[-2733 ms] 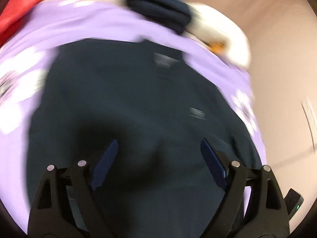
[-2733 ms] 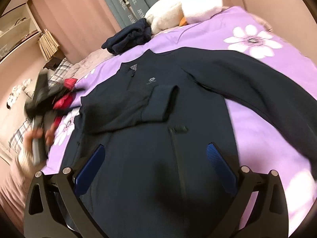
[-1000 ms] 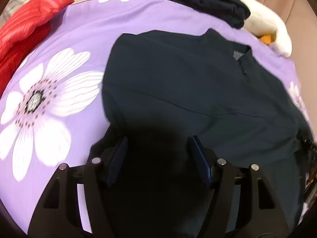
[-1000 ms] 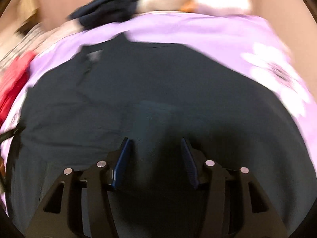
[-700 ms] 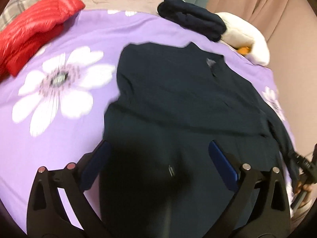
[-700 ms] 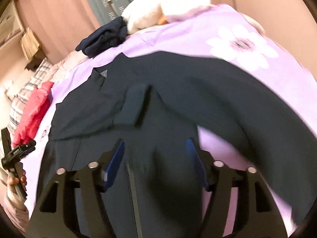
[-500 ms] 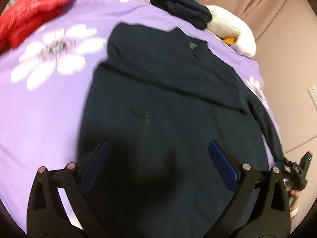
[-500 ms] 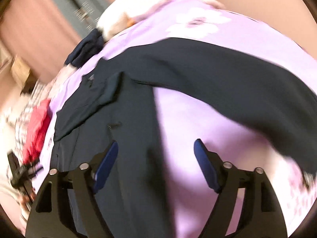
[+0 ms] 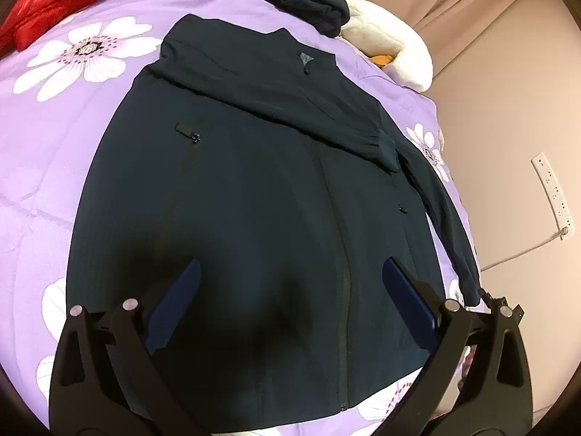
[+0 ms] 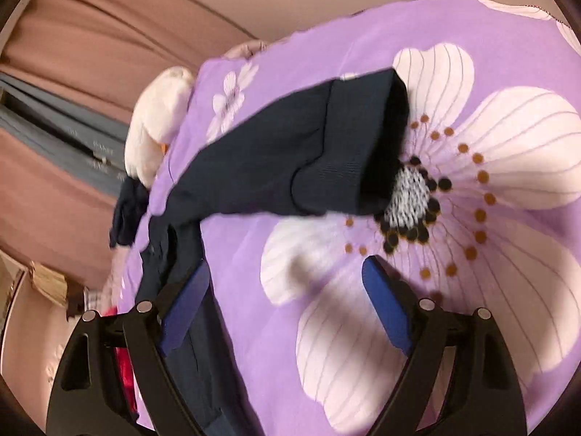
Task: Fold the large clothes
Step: 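Grasp the other sleeve cuff with the right tool and lift it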
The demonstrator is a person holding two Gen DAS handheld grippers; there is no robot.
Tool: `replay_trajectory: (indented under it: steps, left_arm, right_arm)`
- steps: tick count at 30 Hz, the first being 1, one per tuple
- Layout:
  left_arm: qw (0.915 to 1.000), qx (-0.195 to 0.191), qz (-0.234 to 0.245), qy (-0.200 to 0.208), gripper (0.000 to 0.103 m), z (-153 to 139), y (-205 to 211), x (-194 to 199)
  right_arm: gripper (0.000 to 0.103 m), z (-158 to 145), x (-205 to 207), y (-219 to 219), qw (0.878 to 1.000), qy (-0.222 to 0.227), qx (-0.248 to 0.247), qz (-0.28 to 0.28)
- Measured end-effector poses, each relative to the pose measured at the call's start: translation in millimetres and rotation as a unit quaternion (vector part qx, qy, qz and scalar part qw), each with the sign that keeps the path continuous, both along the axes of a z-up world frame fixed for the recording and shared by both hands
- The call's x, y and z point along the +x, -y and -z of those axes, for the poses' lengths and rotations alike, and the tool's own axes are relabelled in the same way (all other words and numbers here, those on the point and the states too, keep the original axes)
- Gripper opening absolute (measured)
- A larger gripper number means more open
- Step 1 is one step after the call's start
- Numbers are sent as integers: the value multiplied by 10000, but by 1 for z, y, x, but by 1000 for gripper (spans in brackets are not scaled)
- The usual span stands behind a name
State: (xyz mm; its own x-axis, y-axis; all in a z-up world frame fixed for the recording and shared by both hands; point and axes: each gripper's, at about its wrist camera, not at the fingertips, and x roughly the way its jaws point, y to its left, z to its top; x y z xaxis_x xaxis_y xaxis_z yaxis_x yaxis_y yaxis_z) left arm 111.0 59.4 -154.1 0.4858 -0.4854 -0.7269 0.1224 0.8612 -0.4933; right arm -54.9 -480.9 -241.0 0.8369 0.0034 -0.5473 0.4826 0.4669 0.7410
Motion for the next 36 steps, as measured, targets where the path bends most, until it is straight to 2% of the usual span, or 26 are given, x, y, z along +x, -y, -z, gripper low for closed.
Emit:
replay_trajectory:
  steps: [4,7,8,10,13,16,19,23,26,29,31,33,36]
  left_arm:
    - [10000,73,-8,5,101,-3,6,4]
    - [10000,72,-29,-35,101,-1,8,6]
    - [9999,85,-43,-51,101,0,7,6]
    - [9998,137,-88,-88,101,2,6,6]
    - [9996,209,-152,-137,101,5,3,8]
    - [9993,260,-229,-171,101,8,-2,12]
    - [9991,276,-284,-172,101,10,-6,17]
    - [9990,244,-344,-142,101,11,-11,23]
    - [9991,162,-392,-87,101,12,-19,31]
    - [9988,89,-470,-47,101,11,-30,38]
    - [9986,35,-521,-32,101,11,-37,42]
    - [9982,-1,-597,6,101,10,-47,45]
    - [9974,-20,-722,39,101,9,-62,50]
  right_arm:
    - [86,3,12,13,9980,329,27,530]
    - [84,2,25,25,9957,190,-72,907]
    - [80,0,28,27,9943,97,-160,1052]
    - [57,2,34,34,9905,-96,-167,1361]
    - [36,11,36,49,9845,-22,109,1750]
    - [25,7,35,56,9832,113,144,1818]
    - [21,-20,39,58,9830,316,-242,1794]
    - [19,-95,68,52,9804,596,-1136,1498]
    - [19,-164,115,26,9727,686,-1993,968]
    - [18,-222,175,-23,9613,770,-2632,283]
    - [18,-255,219,-74,9474,905,-3063,-198]
    - [18,-273,253,-122,9314,1000,-3440,-650]
    - [18,-280,312,-227,8881,944,-4156,-1722]
